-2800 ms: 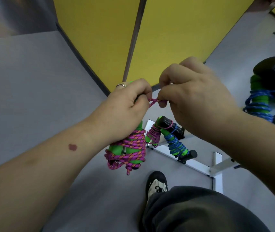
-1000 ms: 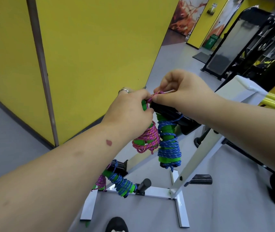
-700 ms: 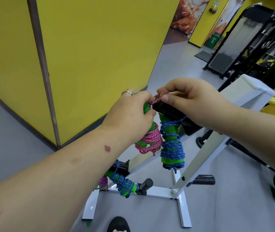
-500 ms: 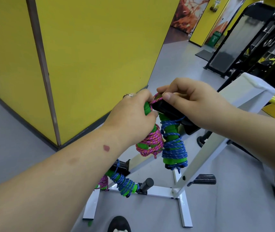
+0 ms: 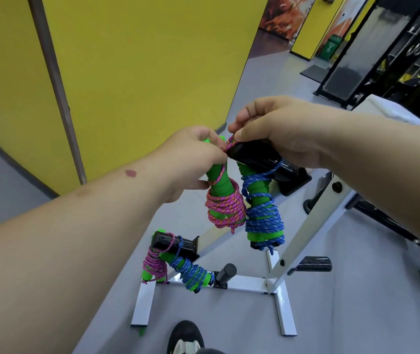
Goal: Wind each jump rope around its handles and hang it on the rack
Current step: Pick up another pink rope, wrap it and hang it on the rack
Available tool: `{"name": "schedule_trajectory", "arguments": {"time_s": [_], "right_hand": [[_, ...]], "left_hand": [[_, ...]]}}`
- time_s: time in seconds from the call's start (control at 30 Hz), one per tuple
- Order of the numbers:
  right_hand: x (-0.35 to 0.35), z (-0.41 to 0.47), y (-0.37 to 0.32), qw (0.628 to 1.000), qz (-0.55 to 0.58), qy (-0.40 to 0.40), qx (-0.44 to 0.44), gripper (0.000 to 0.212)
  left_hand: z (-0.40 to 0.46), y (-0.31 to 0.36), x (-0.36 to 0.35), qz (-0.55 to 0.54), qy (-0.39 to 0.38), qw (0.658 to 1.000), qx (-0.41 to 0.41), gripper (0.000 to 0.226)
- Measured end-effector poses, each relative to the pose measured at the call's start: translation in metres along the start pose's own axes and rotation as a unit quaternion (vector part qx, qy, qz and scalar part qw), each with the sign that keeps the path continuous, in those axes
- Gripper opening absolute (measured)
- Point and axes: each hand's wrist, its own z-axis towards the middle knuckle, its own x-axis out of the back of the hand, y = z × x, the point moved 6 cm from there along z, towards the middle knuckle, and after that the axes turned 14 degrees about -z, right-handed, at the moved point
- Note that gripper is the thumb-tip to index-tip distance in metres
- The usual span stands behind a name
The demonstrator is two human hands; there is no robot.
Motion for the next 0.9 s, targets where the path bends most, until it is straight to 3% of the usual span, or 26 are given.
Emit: {"name": "schedule_trajectory", "arguments": {"time_s": [0.07,0.17,0.37,0.5,0.67,0.9], "right_hand": [[-0.001,-0.001,0.0,1.0,0.012,-0.008,0.0,0.022],[0.0,-0.002,-0.001,0.999,0.032,-0.026,-0.011,0.028],[0.002,-0.002,-0.008,0.997,-0.047,-0.056,-0.016,0.031],[0.002,-0.002,-0.013,0.994,-0.086,-0.07,-0.021,0.031],[0.001,-0.001,-0.013,0.991,-0.083,-0.103,-0.03,0.037],[0.0,-0.005,-0.02,0.968,-0.22,-0.118,0.012,0.045]], "left_hand": [[-0.001,-0.003,0.0,0.02,0.002,0.999,-0.033,0.019],[-0.006,-0.006,-0.005,-0.032,-0.014,0.997,-0.067,0.017],[-0.007,-0.01,-0.011,-0.081,0.035,0.995,-0.053,0.033],[-0.011,-0.012,-0.014,-0.105,0.076,0.992,-0.002,0.016],[-0.019,-0.015,-0.021,-0.17,0.103,0.974,0.106,0.017],[-0.024,-0.01,-0.03,-0.167,0.113,0.969,0.14,0.007]]}}
